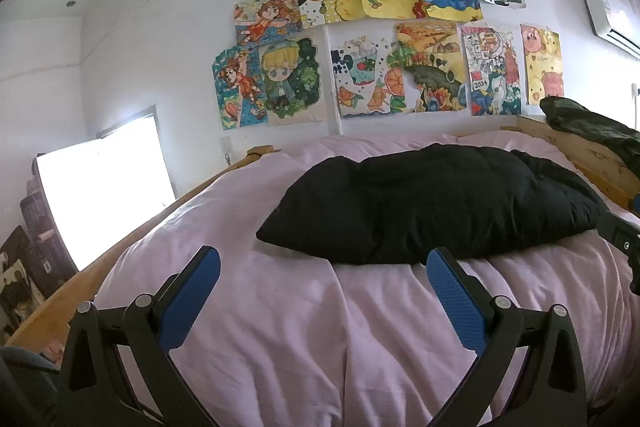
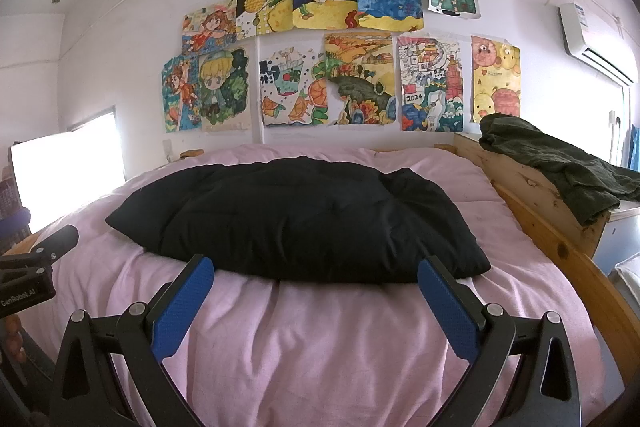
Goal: Fold large clothes
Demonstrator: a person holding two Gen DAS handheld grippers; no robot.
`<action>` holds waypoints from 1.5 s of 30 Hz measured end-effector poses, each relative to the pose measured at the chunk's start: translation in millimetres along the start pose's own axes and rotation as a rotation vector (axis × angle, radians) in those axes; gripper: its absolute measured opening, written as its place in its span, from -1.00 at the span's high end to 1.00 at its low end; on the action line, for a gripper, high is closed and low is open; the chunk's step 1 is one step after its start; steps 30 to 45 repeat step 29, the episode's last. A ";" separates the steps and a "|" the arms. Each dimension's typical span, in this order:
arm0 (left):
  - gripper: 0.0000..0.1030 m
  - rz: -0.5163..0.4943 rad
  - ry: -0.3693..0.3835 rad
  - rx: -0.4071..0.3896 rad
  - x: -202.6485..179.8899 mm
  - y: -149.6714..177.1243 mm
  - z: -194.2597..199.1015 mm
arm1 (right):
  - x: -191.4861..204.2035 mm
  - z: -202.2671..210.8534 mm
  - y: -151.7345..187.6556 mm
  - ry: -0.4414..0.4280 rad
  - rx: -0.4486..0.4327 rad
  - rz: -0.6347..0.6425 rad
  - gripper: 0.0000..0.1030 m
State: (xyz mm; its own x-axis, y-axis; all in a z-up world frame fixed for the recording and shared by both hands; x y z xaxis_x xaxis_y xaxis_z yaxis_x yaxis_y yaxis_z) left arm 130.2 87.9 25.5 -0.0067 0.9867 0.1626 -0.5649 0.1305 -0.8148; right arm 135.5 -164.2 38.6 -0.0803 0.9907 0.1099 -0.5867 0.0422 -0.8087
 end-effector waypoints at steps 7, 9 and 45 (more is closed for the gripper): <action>-0.97 0.003 0.003 0.000 0.1 -0.2 -1.7 | 0.3 0.0 -0.1 0.001 0.001 0.000 -1.00; -0.97 0.002 0.002 -0.001 0.7 -0.3 -1.9 | 0.5 0.1 -0.3 0.000 0.000 -0.001 -1.00; -0.97 -0.003 0.009 0.013 -3.1 2.5 -4.0 | 1.5 -0.1 -0.8 0.002 0.002 -0.002 -1.00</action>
Point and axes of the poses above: each gripper's, at about its wrist camera, not at the fingertips, and z roughly against the way its jaws point, x to its left, y to its underside, the point moved 10 cm from there along -z, roughly the way its jaws point, and after that the axes turned 12 degrees about x, right-handed, at the moved point
